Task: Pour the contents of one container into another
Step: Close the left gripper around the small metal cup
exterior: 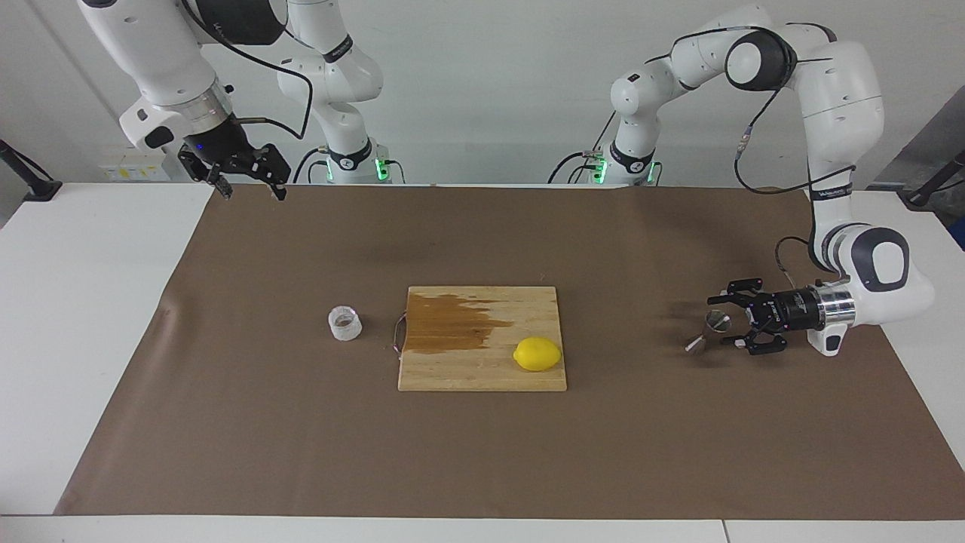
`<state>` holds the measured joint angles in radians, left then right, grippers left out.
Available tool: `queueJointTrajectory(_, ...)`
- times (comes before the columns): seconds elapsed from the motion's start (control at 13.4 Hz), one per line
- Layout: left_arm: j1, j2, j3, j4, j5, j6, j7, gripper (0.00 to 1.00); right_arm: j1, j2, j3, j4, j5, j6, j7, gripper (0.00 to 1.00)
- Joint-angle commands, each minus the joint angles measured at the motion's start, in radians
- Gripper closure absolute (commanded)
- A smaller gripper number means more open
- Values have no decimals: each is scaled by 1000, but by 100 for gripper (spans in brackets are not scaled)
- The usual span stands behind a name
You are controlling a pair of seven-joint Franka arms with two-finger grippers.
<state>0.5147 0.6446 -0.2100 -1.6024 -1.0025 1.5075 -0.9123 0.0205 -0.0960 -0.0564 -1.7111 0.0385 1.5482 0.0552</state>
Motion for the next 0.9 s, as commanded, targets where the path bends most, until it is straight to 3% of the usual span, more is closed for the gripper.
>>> queueJointTrajectory(0.0, 13, 3, -14, -2, -16, 13, -3, 20, -8, -10, 9, -10, -8, -7, 9, 0)
queueJointTrajectory(0.82, 11, 3, -14, -2, -13, 42, -7, 21, -8, -10, 9, -10, -8, -7, 9, 0)
